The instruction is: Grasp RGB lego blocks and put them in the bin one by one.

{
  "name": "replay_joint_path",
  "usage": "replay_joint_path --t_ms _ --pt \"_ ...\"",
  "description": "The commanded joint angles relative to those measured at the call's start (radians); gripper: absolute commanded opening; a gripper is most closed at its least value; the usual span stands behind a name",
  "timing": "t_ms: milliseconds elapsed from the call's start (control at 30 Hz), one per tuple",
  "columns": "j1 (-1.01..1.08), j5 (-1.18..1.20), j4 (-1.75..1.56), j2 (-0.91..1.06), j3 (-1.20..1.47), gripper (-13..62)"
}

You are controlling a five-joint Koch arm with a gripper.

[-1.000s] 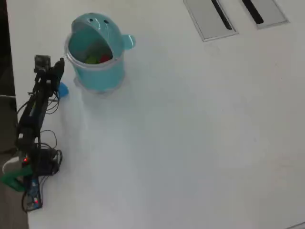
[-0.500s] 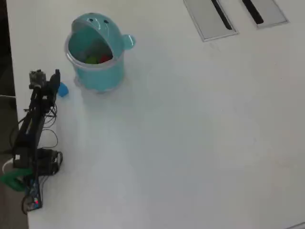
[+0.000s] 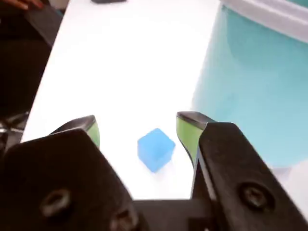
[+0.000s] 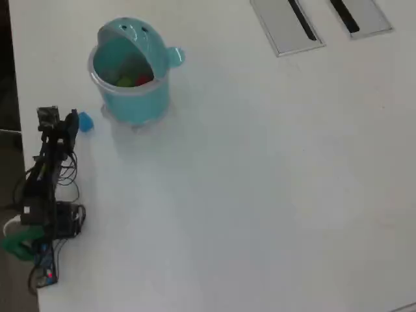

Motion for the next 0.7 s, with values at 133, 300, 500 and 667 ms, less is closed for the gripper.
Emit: replay_joint_path --t_ms 133,300,500,667 --pt "-0.015 -0.061 -0.089 -0.094 -0.038 28.3" --pt "0.003 -0.104 -0.106 -0.163 -0.064 28.3" --pt "0.015 -0.141 -0.109 -0.270 -0.126 28.4" --pt "0.040 -0.141 -0.150 -0.356 -0.172 28.4"
